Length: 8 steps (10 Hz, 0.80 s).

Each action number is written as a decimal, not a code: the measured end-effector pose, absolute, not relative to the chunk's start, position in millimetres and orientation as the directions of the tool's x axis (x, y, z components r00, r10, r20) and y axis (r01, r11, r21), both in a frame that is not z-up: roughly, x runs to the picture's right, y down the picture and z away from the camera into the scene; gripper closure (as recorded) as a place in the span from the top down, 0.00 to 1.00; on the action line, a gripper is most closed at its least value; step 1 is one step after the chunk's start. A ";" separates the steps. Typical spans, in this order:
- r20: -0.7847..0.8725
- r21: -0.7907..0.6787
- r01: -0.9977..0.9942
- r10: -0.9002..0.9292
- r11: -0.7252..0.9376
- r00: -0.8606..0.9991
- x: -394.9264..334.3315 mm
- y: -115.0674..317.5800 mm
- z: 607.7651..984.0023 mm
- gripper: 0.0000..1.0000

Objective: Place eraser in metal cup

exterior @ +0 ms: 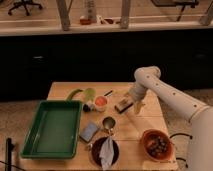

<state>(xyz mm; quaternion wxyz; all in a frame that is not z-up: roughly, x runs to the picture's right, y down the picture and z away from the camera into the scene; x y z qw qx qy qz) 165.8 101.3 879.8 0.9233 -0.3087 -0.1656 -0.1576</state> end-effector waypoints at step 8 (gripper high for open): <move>0.482 -0.516 0.476 -0.218 0.712 0.848 157.8 108.0 905.9 0.80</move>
